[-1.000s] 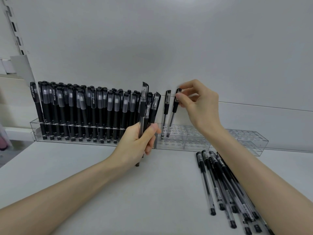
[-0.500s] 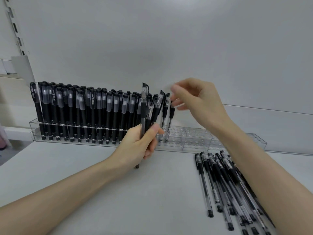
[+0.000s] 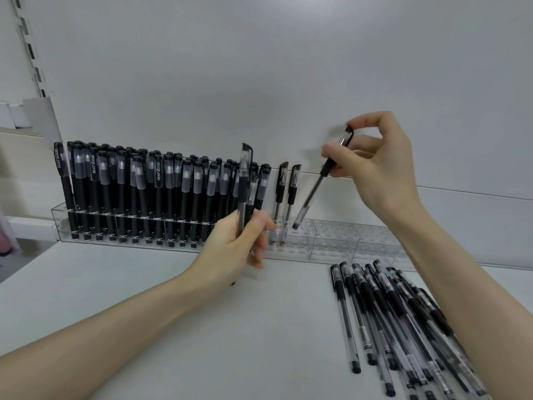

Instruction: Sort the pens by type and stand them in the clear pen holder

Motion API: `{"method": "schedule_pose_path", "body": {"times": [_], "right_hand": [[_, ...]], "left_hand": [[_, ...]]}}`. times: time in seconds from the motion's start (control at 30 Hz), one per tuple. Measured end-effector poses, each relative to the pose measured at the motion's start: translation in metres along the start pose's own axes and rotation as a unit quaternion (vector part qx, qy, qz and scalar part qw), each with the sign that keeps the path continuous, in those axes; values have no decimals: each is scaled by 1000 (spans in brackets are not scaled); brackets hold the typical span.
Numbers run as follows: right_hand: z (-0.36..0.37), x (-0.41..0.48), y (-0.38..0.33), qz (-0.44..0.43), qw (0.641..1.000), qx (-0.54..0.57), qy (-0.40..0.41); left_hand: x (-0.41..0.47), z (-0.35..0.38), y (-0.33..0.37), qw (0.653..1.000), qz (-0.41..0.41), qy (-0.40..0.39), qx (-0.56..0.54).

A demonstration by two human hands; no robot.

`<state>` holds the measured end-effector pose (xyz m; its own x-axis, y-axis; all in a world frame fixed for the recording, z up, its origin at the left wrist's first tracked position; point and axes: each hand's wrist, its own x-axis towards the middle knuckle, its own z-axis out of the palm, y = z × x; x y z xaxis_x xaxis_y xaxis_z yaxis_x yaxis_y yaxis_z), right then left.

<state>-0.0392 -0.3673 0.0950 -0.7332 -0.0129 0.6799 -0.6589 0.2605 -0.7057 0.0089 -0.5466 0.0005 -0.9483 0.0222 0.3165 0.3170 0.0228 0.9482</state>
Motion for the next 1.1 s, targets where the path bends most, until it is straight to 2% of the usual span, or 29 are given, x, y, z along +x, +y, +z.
{"method": "schedule_pose_path", "body": {"times": [0.1, 0.23, 0.43, 0.6, 0.77, 0.87, 1.1], "right_hand": [[5, 1, 16, -18, 998, -52, 28], [13, -2, 28, -42, 996, -60, 55], [18, -2, 33, -79, 993, -80, 48], [18, -1, 36, -91, 990, -102, 43], [22, -2, 40, -84, 988, -127, 13], [23, -4, 45, -63, 984, -168, -11], [19, -4, 44, -30, 982, -184, -31]], "left_hand": [[0, -2, 0, 1000, -15, 16, 14], [0, -2, 0, 999, -27, 19, 6], [3, -2, -1, 999, -6, 35, -3], [3, 0, -4, 1000, -2, 17, -16], [1, 2, -4, 999, 36, 7, 13], [-1, 2, -1, 1000, 16, 8, 7], [-1, 3, 0, 1000, -20, 15, -19]]}}
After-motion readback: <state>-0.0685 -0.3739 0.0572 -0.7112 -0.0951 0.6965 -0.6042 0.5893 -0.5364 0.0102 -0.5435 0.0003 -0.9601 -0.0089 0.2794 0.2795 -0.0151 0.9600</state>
